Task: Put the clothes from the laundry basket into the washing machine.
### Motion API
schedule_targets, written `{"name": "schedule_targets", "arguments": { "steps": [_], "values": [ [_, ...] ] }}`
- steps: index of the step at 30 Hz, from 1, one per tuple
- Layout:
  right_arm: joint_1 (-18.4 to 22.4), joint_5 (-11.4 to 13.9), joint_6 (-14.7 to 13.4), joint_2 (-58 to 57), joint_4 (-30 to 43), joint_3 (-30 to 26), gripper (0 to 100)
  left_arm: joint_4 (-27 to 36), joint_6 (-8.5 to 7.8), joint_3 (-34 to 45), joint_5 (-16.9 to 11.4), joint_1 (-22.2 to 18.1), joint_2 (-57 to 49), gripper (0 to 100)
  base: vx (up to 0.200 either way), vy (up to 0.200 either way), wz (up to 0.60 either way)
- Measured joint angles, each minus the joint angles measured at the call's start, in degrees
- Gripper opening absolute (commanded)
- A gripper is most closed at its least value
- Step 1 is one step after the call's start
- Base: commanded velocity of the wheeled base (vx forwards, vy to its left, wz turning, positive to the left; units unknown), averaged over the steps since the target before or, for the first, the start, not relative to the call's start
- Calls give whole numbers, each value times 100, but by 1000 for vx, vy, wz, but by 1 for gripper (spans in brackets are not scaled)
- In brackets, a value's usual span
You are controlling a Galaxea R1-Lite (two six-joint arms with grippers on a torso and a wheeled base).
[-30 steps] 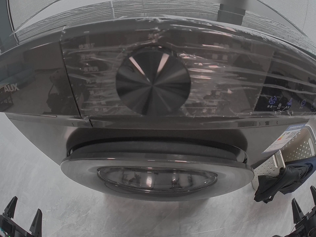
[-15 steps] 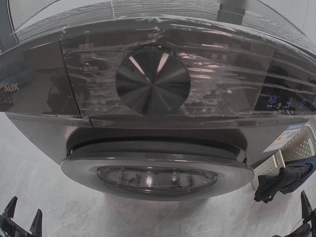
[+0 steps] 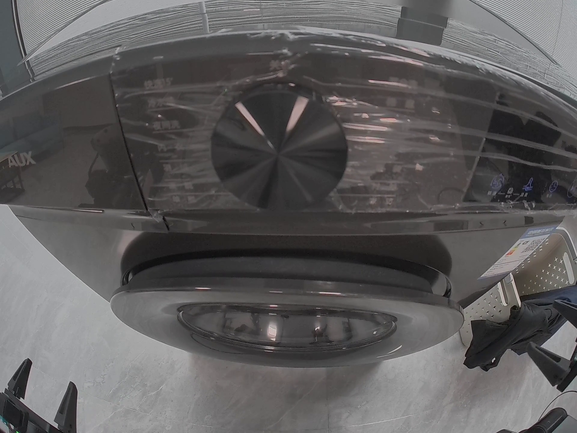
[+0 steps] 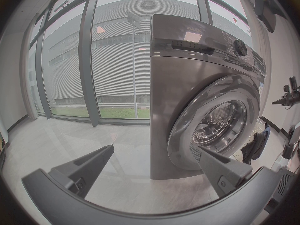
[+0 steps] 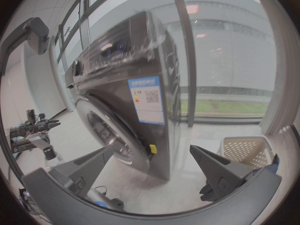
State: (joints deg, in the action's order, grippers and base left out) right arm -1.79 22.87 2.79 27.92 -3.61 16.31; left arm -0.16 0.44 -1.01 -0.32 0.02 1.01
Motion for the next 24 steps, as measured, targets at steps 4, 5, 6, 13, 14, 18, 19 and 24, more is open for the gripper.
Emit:
{"name": "schedule_targets", "arguments": {
  "steps": [4, 5, 6, 13, 14, 18, 19, 24],
  "values": [
    [-449, 179, 111, 891, -183, 107, 100, 0, 2, 0, -1, 0, 0, 100, 0, 0, 0],
    [-591, 179, 115, 1111, -262, 135, 100, 0, 2, 0, -1, 0, 0, 100, 0, 0, 0],
    [-727, 162, 108, 1320, -343, 162, 100, 0, 2, 0, -4, 0, 0, 100, 0, 0, 0],
    [-1447, -341, -178, 2352, -870, 457, 100, 0, 7, 0, -4, 2, 0, 100, 0, 0, 0],
    [-1507, -445, -193, 2464, -886, 501, 100, 0, 7, 0, -4, 2, 0, 100, 0, 0, 0],
    [-1659, -640, -230, 2828, -939, 634, 100, 0, 7, 0, -9, 2, 0, 100, 0, 0, 0],
    [-1690, -651, -247, 2903, -941, 664, 100, 0, 7, 0, -9, 2, 0, 100, 0, 0, 0],
    [-1824, -662, -591, 3209, -950, 872, 100, -2, 10, 0, -12, 7, 0, 100, 0, 0, 0]
  ]
}}
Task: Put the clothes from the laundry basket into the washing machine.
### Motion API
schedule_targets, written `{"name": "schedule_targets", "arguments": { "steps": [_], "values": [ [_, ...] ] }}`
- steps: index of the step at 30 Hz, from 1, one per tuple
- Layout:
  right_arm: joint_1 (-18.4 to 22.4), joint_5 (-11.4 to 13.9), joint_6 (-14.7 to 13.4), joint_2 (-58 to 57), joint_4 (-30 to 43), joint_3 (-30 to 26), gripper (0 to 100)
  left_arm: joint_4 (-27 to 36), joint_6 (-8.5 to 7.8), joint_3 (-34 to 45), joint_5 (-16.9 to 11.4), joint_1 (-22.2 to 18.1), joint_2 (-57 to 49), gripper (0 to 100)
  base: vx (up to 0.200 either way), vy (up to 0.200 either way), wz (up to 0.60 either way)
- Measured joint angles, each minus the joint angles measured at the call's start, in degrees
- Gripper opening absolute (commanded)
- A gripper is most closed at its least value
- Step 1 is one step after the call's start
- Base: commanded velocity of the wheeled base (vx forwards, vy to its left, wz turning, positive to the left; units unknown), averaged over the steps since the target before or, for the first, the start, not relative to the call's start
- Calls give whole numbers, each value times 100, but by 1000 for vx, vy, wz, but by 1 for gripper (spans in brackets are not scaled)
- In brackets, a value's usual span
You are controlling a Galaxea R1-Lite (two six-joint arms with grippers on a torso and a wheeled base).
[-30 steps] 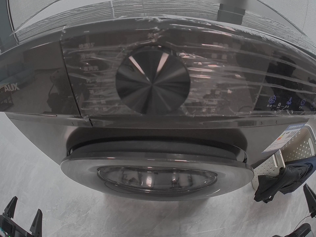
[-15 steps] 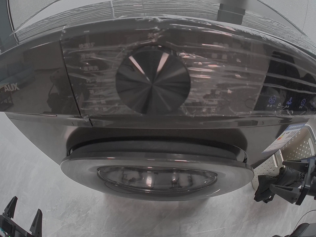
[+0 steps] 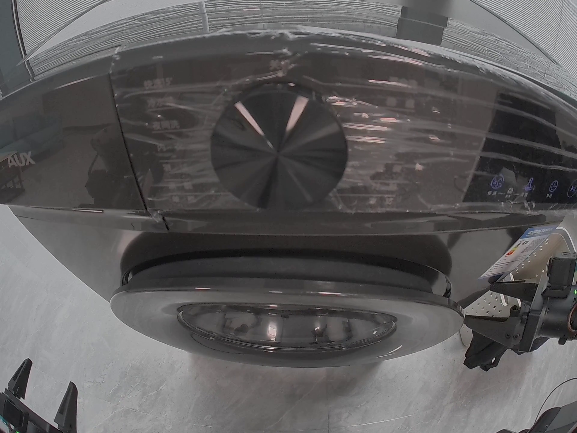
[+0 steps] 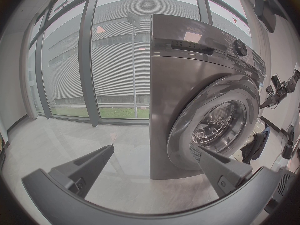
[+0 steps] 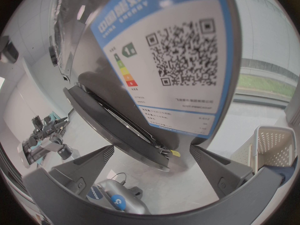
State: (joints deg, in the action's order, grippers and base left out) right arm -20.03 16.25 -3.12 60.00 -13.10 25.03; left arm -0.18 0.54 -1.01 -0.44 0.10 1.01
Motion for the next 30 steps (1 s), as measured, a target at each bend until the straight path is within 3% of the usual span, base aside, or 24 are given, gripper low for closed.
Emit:
{"name": "schedule_targets", "arguments": {
  "steps": [3, 6, 17, 23, 30],
  "values": [
    [-91, 6, -293, 121, -63, 93, 100, 0, 6, 0, 0, 0, 0, 100, 0, 0, 0],
    [-216, 9, -379, 210, -129, 146, 100, 2, 6, 0, -2, 0, 0, 100, 0, 0, 0],
    [-689, -24, -390, 590, -391, 215, 100, -2, 9, 0, 0, 0, 0, 100, 0, 0, 0],
    [-1045, -341, -394, 686, -563, 149, 100, -4, 9, 0, 0, 0, 0, 100, 0, 0, 0],
    [-1276, -396, -396, 835, -783, 118, 100, -2, 9, 0, 1, 0, 0, 100, 0, 0, 0]
  ]
}}
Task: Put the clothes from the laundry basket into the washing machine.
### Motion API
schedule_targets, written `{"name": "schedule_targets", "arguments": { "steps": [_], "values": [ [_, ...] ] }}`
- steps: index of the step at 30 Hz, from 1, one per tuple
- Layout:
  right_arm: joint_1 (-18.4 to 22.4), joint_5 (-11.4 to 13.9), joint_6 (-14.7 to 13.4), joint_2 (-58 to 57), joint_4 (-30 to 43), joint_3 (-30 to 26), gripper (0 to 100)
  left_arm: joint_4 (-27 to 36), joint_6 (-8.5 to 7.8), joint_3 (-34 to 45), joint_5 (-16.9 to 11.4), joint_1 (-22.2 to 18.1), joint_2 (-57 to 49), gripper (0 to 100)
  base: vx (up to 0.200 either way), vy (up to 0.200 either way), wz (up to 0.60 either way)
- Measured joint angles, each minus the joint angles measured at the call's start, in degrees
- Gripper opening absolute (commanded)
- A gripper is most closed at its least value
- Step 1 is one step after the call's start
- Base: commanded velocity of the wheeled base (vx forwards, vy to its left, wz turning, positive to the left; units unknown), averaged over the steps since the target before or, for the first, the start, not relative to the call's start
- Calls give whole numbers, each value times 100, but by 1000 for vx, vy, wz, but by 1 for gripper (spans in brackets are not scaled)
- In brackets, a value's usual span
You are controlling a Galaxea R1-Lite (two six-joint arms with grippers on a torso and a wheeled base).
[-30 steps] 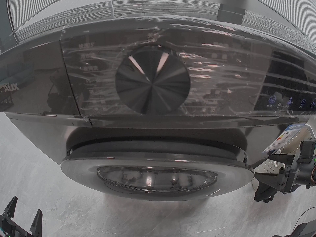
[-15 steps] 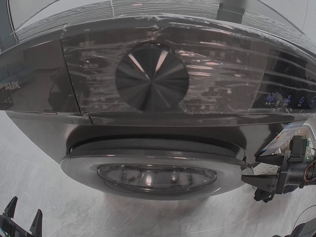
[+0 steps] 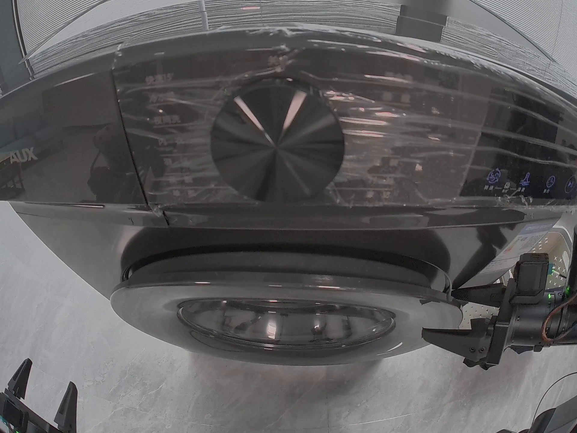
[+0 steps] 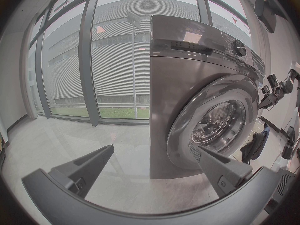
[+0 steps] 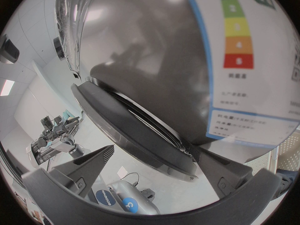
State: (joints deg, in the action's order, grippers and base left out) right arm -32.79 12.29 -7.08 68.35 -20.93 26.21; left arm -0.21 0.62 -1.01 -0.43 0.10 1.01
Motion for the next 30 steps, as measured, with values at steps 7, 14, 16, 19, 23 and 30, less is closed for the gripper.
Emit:
{"name": "schedule_targets", "arguments": {
  "steps": [7, 14, 16, 19, 23, 30],
  "values": [
    [-94, -2, 9, 80, -37, -74, 100, -1, 4, 0, -1, 0, 0, 100, 0, 0, 0],
    [-271, 22, 33, -173, -9, -416, 100, -1, 2, 0, -1, 0, 0, 100, 0, 0, 0],
    [-299, 38, 33, -319, 18, -544, 100, -1, 2, 0, -1, 0, 0, 100, 0, 0, 0],
    [-325, 65, 27, -499, 66, -695, 100, -1, 0, 0, 0, 0, 0, 100, 0, 0, 0],
    [-308, 46, 24, -636, 40, -747, 100, -1, 0, 0, -1, 0, 0, 100, 0, 0, 0],
    [-282, 13, 24, -501, -4, -542, 100, -1, 2, 0, -9, 0, 0, 100, -143, 0, 0]
  ]
}}
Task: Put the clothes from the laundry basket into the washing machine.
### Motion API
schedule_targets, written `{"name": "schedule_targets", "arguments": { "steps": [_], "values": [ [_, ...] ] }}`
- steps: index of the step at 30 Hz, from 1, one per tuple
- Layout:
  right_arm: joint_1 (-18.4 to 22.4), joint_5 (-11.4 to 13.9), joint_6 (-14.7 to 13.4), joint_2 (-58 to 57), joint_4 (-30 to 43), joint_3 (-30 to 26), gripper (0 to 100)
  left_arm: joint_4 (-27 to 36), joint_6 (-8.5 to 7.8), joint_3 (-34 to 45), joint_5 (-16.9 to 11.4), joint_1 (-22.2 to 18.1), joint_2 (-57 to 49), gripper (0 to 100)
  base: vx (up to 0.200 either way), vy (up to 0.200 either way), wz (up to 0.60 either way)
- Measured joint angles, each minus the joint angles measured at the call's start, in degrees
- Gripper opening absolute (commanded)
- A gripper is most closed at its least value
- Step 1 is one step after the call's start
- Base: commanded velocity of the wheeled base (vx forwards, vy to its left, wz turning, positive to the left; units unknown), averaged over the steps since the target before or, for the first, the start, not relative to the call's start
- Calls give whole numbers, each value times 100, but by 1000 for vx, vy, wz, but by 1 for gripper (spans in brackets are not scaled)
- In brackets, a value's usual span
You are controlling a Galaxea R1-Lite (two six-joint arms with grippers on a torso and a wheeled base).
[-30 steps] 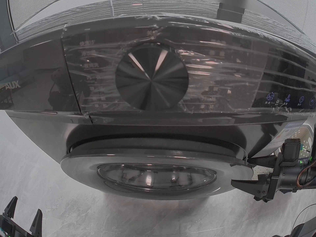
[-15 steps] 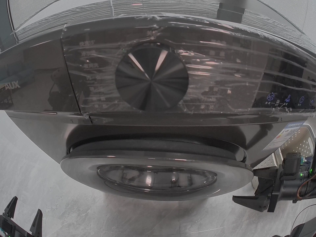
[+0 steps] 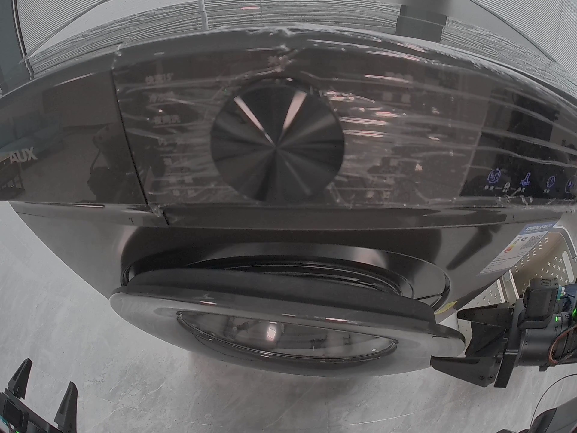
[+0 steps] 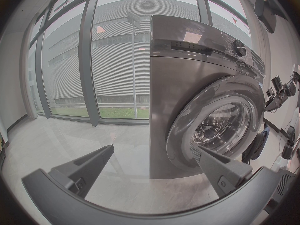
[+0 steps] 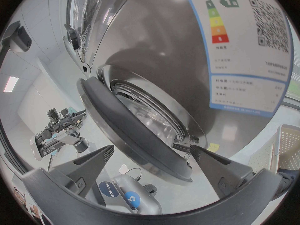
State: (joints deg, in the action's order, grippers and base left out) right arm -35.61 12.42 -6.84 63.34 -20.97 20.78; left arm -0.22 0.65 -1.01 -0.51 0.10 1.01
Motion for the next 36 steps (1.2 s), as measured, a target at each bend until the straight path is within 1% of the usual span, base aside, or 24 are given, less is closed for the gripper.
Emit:
{"name": "schedule_targets", "arguments": {
  "steps": [1, 11, 20, 25, 28, 31, 36],
  "values": [
    [2, -2, -2, 46, 0, 33, 100, 0, 0, 0, 0, 0, 0, 100, -200, 0, 0],
    [74, 2, -7, 424, 0, 285, 100, 0, -5, 0, 5, 0, 0, 100, 0, 0, 0],
    [-101, 27, -38, 449, 9, -45, 100, -2, -5, 0, 7, 0, 0, 100, 0, 0, 0],
    [-107, 35, -44, 322, 0, -155, 100, -2, -5, 0, 5, 0, 0, 100, 0, 0, 0],
    [-79, 33, -22, 313, -13, -135, 100, -2, -2, 0, 2, 0, 0, 100, -200, 0, 0],
    [-28, 22, -5, 363, -119, -84, 100, 0, 0, 0, -2, 0, 0, 100, -200, 0, 0],
    [37, 5, 20, 619, -577, -4, 100, 0, 0, 0, -2, 0, 0, 100, 0, 0, 0]
  ]
}}
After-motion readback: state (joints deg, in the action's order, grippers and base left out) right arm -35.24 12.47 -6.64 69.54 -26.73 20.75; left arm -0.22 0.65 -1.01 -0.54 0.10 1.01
